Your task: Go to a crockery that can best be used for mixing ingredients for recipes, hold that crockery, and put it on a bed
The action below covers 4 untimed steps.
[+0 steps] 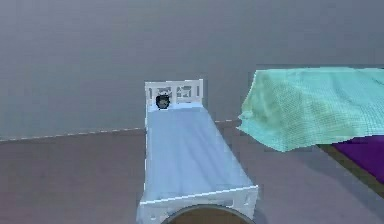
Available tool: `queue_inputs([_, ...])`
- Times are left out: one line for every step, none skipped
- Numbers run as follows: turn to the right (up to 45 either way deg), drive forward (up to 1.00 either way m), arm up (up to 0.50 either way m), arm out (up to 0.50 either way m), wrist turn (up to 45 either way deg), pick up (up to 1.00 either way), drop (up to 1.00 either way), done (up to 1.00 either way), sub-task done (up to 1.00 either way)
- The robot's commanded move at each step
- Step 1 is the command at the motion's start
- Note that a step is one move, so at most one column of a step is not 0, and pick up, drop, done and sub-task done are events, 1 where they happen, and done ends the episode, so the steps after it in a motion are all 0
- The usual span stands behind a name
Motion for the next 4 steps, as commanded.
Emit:
queue_inputs([-21.0,0.0,0.0,0.0,0.0,0.0,0.0,0.0,0.0])
queue_inputs([0.0,0.45,0.0,0.0,0.0,0.0,0.0,0.0,0.0])
queue_inputs([-45.0,0.0,0.0,0.0,0.0,0.0,0.0,0.0,0.0])
queue_inputs([-9.0,0.0,0.0,0.0,0.0,0.0,0.0,0.0,0.0])
